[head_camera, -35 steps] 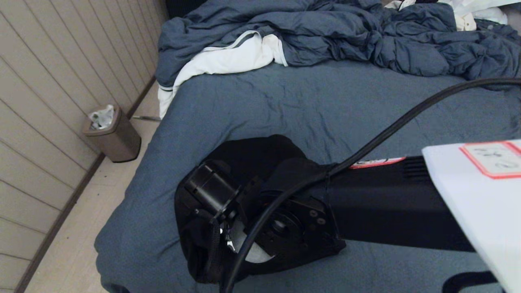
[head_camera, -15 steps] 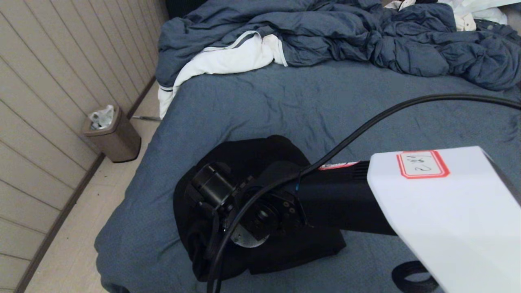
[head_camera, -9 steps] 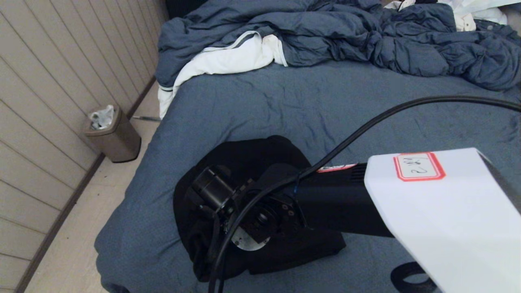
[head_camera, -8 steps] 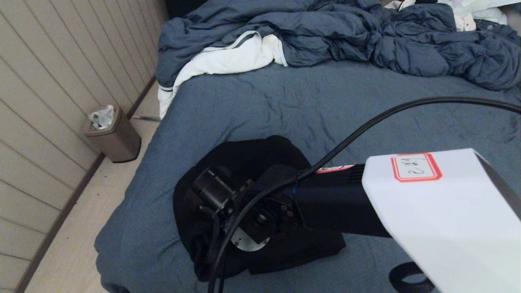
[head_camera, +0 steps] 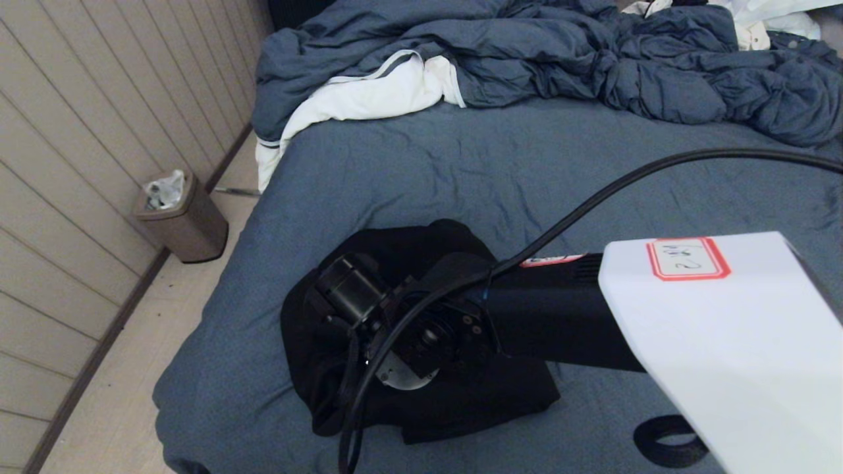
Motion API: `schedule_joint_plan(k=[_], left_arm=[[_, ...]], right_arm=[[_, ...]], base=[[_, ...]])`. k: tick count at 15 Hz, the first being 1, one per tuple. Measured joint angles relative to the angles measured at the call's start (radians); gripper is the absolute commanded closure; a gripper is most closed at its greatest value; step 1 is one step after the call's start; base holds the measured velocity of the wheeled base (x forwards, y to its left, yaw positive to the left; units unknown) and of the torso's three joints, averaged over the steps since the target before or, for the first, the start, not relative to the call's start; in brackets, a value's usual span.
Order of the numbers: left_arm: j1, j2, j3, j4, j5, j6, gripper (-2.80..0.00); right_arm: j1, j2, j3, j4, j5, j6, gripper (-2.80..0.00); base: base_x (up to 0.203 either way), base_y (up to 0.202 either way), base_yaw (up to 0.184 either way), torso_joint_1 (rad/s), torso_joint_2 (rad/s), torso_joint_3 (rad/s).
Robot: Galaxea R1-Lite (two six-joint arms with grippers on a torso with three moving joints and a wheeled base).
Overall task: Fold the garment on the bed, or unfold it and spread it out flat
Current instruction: Unfold the black sweatshirt
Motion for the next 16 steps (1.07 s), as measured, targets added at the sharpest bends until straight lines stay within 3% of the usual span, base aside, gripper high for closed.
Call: schedule_joint_plan(k=[9, 16], left_arm=[[0.000, 0.000, 0.000, 0.000, 0.000, 0.000, 0.00], [-0.001, 0.000, 0.000, 0.000, 0.000, 0.000, 0.00]], right_arm=[[-0.074, -0.151, -0.028, 0.001, -0.009, -0.011, 0.00], [-0.396, -0.324, -0.006, 0.001, 0.026, -0.031, 0.00]], base=[[0.000, 0.000, 0.000, 0.000, 0.00, 0.000], [0.000, 0.000, 0.000, 0.000, 0.00, 0.000]])
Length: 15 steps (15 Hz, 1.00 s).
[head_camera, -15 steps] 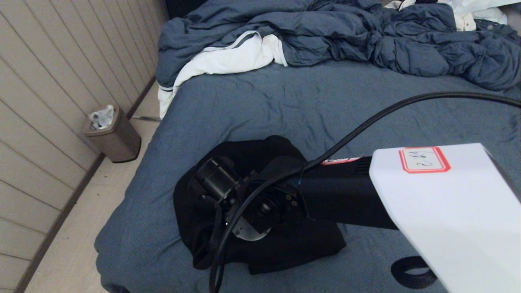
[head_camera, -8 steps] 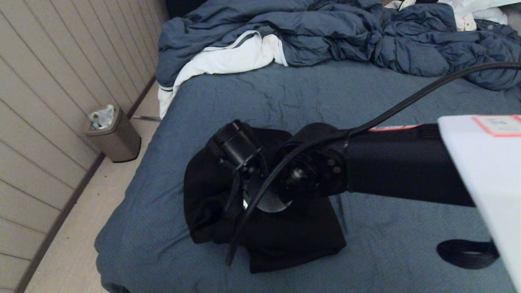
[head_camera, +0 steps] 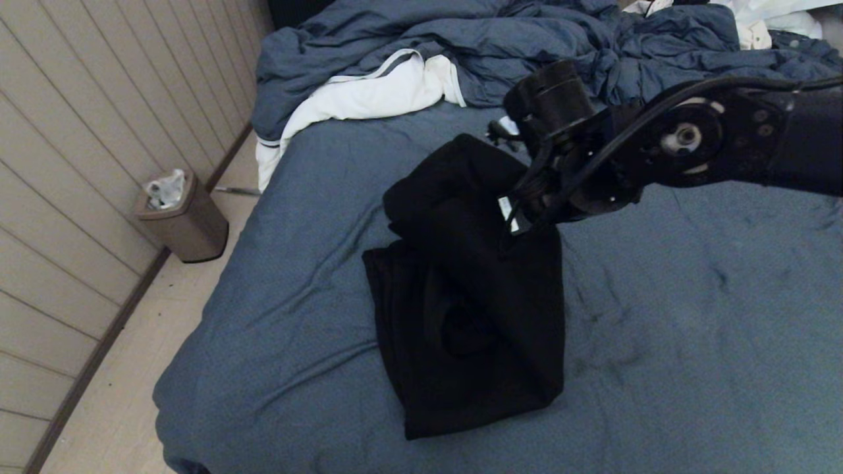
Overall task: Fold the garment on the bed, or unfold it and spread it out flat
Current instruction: Unfold the black sweatshirt
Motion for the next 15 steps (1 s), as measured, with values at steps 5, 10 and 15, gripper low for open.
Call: schedule_joint_plan(k=[5, 10, 15], left_arm=[[0.000, 0.000, 0.000, 0.000, 0.000, 0.000, 0.00], [0.001, 0.000, 0.000, 0.000, 0.000, 0.000, 0.00], [0.000, 0.000, 0.000, 0.000, 0.000, 0.000, 0.00]], right_arm=[[-0.271, -0.072, 0.140, -0.048, 0.155, -0.002, 0.00], [-0.440, -0.128, 0.453, -0.301, 0.291, 0.011, 0.00], [-0.511, -0.229, 0.860, -0.690, 0.468, 0.110, 0.00]], base=[[0.000, 0.000, 0.000, 0.000, 0.00, 0.000], [0.000, 0.000, 0.000, 0.000, 0.00, 0.000], [0.000, 0.000, 0.000, 0.000, 0.00, 0.000]])
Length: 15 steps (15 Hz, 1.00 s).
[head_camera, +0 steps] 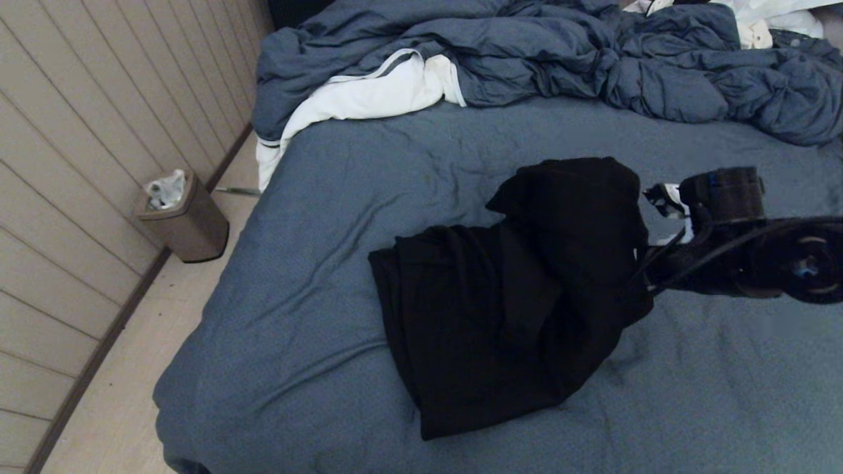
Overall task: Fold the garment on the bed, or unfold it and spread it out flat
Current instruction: Unfold the black sweatshirt
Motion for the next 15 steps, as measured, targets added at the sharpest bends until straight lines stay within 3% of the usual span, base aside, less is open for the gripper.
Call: schedule_joint_plan(k=[3, 4, 5, 15], left_arm=[[0.000, 0.000, 0.000, 0.000, 0.000, 0.000, 0.00], [0.000, 0.000, 0.000, 0.000, 0.000, 0.000, 0.00], [0.000, 0.000, 0.000, 0.000, 0.001, 0.000, 0.00], [0.001, 0.000, 0.000, 0.001, 0.000, 0.000, 0.00]], right_arm=[[-0.116, -0.043, 0.125, -0.141, 0.162, 0.036, 0.00], [-0.153, -0.052, 0.146, -0.148, 0.227, 0.050, -1.27], [-0.184, -0.059, 0.169, -0.153, 0.282, 0.057, -2.80], [-0.364, -0.167, 0.275, -0.203, 0.508, 0.045, -2.80]], base=[[0.000, 0.000, 0.000, 0.000, 0.00, 0.000], [0.000, 0.000, 0.000, 0.000, 0.00, 0.000], [0.000, 0.000, 0.000, 0.000, 0.00, 0.000], [0.000, 0.000, 0.000, 0.000, 0.00, 0.000]])
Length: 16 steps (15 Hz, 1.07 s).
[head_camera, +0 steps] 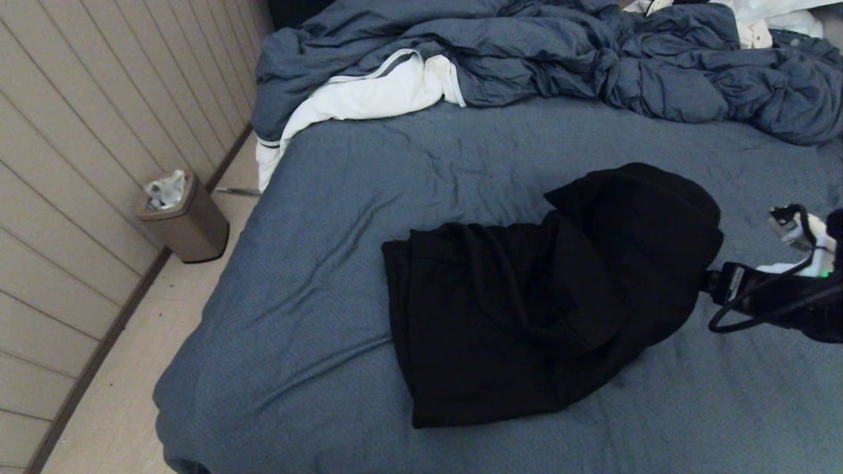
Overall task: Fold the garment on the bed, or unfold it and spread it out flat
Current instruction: Unfold the black sweatshirt
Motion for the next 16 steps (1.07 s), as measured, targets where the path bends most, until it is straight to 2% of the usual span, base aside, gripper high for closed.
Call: schedule_joint_plan(k=[2, 3, 5, 9, 10, 14, 16], left_arm=[[0.000, 0.000, 0.000, 0.000, 0.000, 0.000, 0.00], [0.000, 0.000, 0.000, 0.000, 0.000, 0.000, 0.00], [-0.001, 0.000, 0.000, 0.000, 0.000, 0.000, 0.00], [0.000, 0.000, 0.000, 0.000, 0.000, 0.000, 0.00], [0.000, 0.000, 0.000, 0.000, 0.000, 0.000, 0.00], [-0.001, 0.000, 0.000, -0.001, 0.000, 0.000, 0.00], [-0.001, 0.000, 0.000, 0.000, 0.000, 0.000, 0.00]], right_arm=[[-0.038, -0.080, -0.003, 0.007, 0.060, 0.004, -2.80], [-0.055, -0.132, -0.011, 0.017, 0.079, 0.006, 0.00], [-0.075, -0.246, -0.046, 0.075, 0.097, 0.009, 0.00], [-0.078, -0.442, -0.195, 0.312, 0.172, 0.014, 0.00], [-0.068, -0.464, -0.209, 0.336, 0.179, 0.018, 0.00], [0.053, -0.445, -0.239, 0.339, 0.161, 0.061, 0.00], [0.133, -0.379, -0.250, 0.330, 0.102, 0.075, 0.00]], base=[[0.000, 0.000, 0.000, 0.000, 0.00, 0.000], [0.000, 0.000, 0.000, 0.000, 0.00, 0.000], [0.000, 0.000, 0.000, 0.000, 0.00, 0.000], [0.000, 0.000, 0.000, 0.000, 0.00, 0.000], [0.000, 0.000, 0.000, 0.000, 0.00, 0.000], [0.000, 0.000, 0.000, 0.000, 0.00, 0.000], [0.000, 0.000, 0.000, 0.000, 0.00, 0.000]])
